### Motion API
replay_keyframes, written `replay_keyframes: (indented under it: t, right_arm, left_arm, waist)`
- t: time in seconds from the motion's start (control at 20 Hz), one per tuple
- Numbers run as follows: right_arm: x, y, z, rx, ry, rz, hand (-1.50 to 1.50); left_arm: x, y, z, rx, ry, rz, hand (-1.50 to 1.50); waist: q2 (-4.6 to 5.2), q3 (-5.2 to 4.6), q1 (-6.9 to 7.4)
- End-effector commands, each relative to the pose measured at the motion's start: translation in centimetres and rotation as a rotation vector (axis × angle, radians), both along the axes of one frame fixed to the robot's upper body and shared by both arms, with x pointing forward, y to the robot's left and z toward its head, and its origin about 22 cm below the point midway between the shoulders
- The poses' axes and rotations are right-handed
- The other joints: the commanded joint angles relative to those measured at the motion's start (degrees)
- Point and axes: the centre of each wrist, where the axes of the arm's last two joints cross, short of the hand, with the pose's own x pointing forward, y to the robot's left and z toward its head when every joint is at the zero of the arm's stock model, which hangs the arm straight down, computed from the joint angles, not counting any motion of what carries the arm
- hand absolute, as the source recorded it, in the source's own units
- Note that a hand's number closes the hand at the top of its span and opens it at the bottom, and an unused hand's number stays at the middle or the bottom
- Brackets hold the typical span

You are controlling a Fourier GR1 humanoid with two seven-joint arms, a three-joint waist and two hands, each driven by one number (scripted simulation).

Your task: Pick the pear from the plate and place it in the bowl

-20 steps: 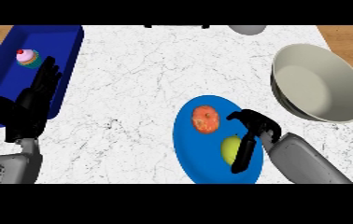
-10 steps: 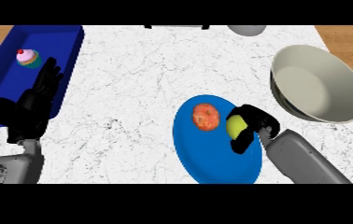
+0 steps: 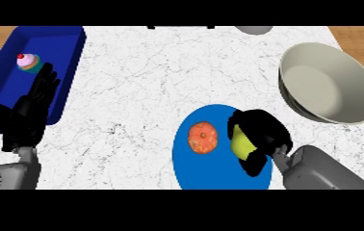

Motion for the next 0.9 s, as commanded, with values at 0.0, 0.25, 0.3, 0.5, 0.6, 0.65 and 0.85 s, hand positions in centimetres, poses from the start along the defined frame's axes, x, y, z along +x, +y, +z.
replay_keyframes:
  t: [0.0, 0.25, 0.3, 0.5, 0.6, 0.65, 0.85]
  right_arm:
    - [-3.1, -0.3, 2.3, 0.023, -0.22, 0.263, 1.5]
    - [-4.8, -4.4, 8.3, 0.076, -0.517, 0.211, 1.5]
    - [-4.5, -4.6, 9.9, 0.11, -0.609, 0.169, 1.5]
    - [-5.2, -6.2, 13.3, 0.276, -0.773, 0.038, 1.5]
    - [-6.8, -7.0, 16.0, 0.299, -0.755, 0.011, 1.5]
    - [-7.1, -7.7, 16.3, 0.339, -0.756, -0.002, 1.5]
    - [-5.9, -11.6, 18.1, 0.342, -0.775, -0.108, 1.5]
  left_arm:
    - [0.2, 0.3, -0.1, -0.011, -0.013, 0.018, 0.0]
    - [-1.0, 0.5, -0.6, -0.001, 0.003, 0.043, 0.0]
    - [-1.3, 1.5, -0.2, 0.005, 0.003, 0.044, 0.0]
    - [-1.1, 0.0, -0.6, -0.002, 0.003, 0.041, 0.0]
    - [-1.4, 0.7, 0.8, 0.005, -0.009, 0.038, 0.0]
    - [-0.8, 0.6, 0.4, -0.012, -0.008, 0.008, 0.0]
    - [-0.1, -1.5, -0.8, 0.003, -0.025, 0.005, 0.0]
  waist:
    - [0.25, 0.2, -1.35]
    - [0.01, 0.22, -2.38]
    - [-0.08, 0.22, -2.21]
    - [0.33, 0.27, -2.14]
    - [0.34, 0.2, -1.47]
    - [0.52, 0.2, -1.8]
    - [0.86, 0.18, -0.65]
